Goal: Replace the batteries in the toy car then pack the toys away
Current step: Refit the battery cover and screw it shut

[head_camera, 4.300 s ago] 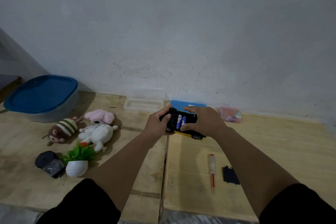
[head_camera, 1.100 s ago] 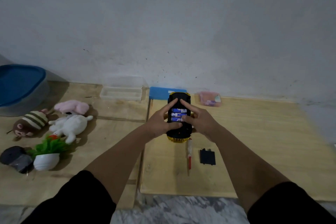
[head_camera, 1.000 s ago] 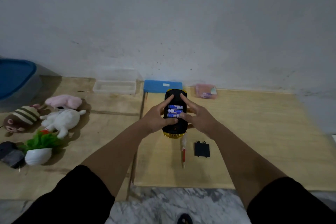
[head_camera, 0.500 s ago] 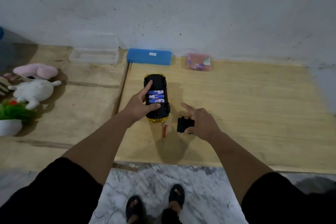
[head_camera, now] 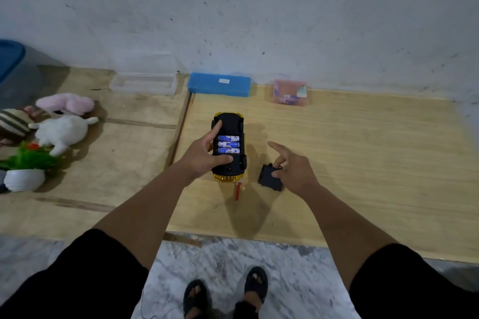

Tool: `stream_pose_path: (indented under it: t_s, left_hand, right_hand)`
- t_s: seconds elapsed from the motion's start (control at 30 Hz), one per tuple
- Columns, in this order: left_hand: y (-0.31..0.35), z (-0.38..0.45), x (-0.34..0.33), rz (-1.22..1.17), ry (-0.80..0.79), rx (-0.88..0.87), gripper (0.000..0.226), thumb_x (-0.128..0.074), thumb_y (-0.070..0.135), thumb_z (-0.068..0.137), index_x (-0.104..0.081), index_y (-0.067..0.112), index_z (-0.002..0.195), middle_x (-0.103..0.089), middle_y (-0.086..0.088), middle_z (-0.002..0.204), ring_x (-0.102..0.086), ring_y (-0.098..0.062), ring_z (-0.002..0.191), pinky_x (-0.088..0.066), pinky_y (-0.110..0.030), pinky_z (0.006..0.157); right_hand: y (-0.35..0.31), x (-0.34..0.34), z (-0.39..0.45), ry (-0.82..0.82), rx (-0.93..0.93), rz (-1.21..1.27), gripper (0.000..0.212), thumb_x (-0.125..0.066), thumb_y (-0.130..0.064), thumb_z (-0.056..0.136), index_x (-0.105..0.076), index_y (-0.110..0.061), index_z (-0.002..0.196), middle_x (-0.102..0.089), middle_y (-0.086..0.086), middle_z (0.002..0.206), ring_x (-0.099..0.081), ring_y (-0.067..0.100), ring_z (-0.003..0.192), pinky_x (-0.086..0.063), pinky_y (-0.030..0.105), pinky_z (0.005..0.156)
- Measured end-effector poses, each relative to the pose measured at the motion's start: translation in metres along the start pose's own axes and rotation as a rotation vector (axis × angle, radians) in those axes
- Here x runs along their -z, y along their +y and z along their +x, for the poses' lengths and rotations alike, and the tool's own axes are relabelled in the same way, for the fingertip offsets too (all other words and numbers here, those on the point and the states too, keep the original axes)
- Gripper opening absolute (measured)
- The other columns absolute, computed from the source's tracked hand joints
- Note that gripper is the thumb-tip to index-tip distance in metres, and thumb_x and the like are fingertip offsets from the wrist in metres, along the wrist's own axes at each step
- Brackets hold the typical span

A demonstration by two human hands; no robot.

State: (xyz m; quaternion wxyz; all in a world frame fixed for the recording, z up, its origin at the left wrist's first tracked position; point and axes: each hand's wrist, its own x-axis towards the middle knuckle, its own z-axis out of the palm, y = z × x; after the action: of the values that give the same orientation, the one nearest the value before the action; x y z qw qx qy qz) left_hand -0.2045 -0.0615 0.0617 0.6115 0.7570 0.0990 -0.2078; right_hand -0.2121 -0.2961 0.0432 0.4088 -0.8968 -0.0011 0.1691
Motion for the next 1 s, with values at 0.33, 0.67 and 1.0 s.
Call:
stream_pose_path:
  t_s: [0.33,0.67,1.0]
  left_hand:
    - [0.028,-0.007,0.022,-0.045,-0.11,-0.028,0.103,-0.074,-0.005,0.073,-0.021,0.045,0.146,-0.05,0.0,0.137,-0.052,-0.018,0.122,-0.052,-0.03,0.087]
    - [0.046,0.002,0.094,-0.025,-0.246,-0.067,0.102,-0.074,-0.004,0.072,-0.023,0.047,0.144,-0.049,-0.002,0.137,-0.049,-0.019,0.125,-0.052,-0.04,0.094]
    - [0.043,0.007,0.138,-0.024,-0.321,-0.113,0.102,-0.074,-0.006,0.071,-0.024,0.044,0.145,-0.05,0.001,0.135,-0.048,-0.018,0.126,-0.054,-0.034,0.089]
  right_hand:
    - [-0.119,0.043,0.04,0.097,0.215,0.183,0.076,-0.067,0.002,0.08,-0.037,-0.034,0.14,-0.062,0.005,0.092,-0.056,0.01,0.068,-0.045,0.018,0.073]
    - [-0.191,-0.014,0.055,0.011,0.283,0.0,0.073,-0.066,0.001,0.081,-0.038,-0.03,0.141,-0.062,0.001,0.092,-0.059,0.015,0.075,-0.046,0.021,0.078]
    - [-0.213,-0.048,0.067,0.181,0.325,-0.252,0.078,-0.071,-0.015,0.077,-0.033,-0.035,0.142,-0.073,-0.007,0.094,-0.056,0.021,0.108,-0.042,0.04,0.098]
